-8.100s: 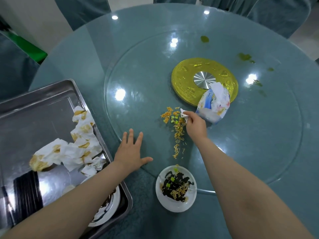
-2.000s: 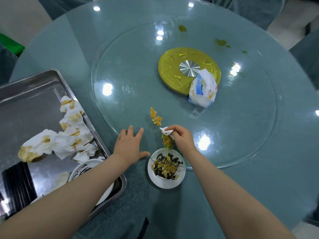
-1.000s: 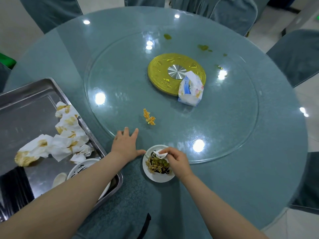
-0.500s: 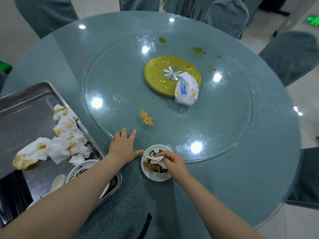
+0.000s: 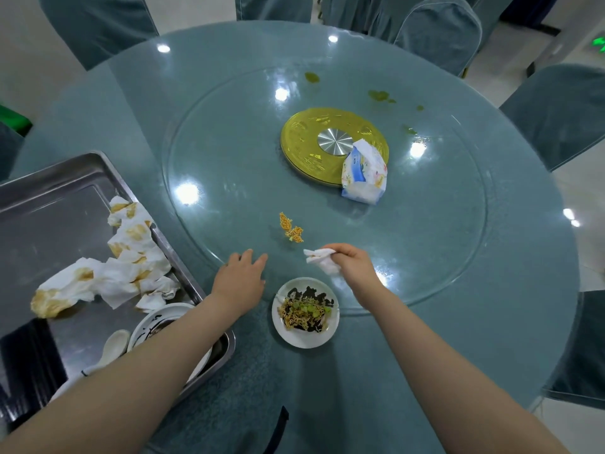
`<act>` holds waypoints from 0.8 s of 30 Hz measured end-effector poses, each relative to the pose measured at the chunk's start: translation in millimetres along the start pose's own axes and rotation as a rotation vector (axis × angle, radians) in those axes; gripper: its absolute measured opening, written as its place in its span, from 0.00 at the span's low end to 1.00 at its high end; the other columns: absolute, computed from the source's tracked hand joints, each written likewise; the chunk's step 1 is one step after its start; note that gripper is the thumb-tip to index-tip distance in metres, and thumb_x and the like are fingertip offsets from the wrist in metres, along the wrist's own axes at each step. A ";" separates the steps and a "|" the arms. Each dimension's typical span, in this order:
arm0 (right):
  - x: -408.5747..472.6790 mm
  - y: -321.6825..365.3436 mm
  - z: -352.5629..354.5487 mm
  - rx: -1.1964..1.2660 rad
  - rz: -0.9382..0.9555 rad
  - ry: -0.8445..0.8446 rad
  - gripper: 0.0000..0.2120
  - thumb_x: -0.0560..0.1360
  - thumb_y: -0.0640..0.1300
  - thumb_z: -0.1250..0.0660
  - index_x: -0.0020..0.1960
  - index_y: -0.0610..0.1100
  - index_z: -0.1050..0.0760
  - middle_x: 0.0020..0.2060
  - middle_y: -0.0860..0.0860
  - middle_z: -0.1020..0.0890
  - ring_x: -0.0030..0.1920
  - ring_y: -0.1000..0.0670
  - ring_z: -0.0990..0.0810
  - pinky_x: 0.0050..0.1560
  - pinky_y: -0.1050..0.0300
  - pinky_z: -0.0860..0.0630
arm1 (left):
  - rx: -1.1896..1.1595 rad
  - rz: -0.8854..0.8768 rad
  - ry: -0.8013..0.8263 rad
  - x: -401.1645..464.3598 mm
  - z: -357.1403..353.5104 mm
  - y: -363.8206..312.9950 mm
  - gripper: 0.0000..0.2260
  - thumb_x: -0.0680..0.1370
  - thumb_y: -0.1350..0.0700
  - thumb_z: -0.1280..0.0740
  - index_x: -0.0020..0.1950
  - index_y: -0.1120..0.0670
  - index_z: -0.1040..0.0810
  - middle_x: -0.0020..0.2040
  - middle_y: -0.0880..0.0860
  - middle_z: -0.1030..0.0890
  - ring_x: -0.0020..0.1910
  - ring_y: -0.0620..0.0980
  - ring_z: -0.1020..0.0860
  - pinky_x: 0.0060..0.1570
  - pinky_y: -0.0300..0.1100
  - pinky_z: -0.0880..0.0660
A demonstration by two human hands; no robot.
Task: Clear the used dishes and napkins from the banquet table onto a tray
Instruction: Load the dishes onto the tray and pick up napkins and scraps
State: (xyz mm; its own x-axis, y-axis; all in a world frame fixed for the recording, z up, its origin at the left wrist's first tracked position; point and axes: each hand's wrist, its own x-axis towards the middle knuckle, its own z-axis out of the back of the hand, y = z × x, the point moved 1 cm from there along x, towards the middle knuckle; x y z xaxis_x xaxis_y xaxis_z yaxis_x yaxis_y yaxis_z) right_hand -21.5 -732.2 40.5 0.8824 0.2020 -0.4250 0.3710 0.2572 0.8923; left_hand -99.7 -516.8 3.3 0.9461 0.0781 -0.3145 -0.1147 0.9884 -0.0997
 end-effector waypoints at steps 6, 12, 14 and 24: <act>42.2 16.5 2.7 -0.166 0.083 -0.052 0.14 0.79 0.35 0.42 0.52 0.44 0.19 0.44 0.51 0.19 0.40 0.55 0.25 0.38 0.65 0.29 | -0.097 0.148 0.013 14.2 10.2 21.0 0.39 0.76 0.38 0.35 0.79 0.53 0.50 0.78 0.59 0.46 0.75 0.62 0.45 0.71 0.57 0.40; 86.0 27.8 -3.9 -0.362 0.268 -0.115 0.14 0.78 0.37 0.42 0.52 0.47 0.20 0.44 0.53 0.19 0.40 0.55 0.25 0.41 0.57 0.28 | -0.123 0.186 0.100 15.3 0.0 33.8 0.47 0.72 0.29 0.40 0.79 0.52 0.58 0.79 0.60 0.59 0.77 0.64 0.57 0.75 0.58 0.47; 99.3 30.9 -9.7 -0.418 0.288 -0.101 0.14 0.78 0.38 0.42 0.52 0.49 0.19 0.43 0.53 0.19 0.36 0.55 0.26 0.38 0.58 0.30 | -0.117 0.180 0.094 13.5 0.2 30.3 0.47 0.72 0.29 0.40 0.80 0.52 0.58 0.79 0.60 0.58 0.77 0.64 0.56 0.75 0.57 0.47; 136.7 44.7 -63.2 -0.617 0.336 0.168 0.15 0.75 0.37 0.40 0.49 0.51 0.17 0.40 0.50 0.17 0.36 0.50 0.23 0.38 0.58 0.28 | -0.075 0.178 0.085 14.0 -4.6 28.7 0.46 0.73 0.28 0.42 0.79 0.51 0.59 0.79 0.58 0.59 0.77 0.63 0.56 0.74 0.55 0.46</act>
State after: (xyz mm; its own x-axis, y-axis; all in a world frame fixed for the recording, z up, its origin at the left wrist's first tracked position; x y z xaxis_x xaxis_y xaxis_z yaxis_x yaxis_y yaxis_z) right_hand 97.4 -633.4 12.7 0.8454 0.4936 -0.2041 -0.1879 0.6325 0.7514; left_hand -91.1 -488.0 -8.3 0.8800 0.2366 -0.4119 -0.3036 0.9471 -0.1045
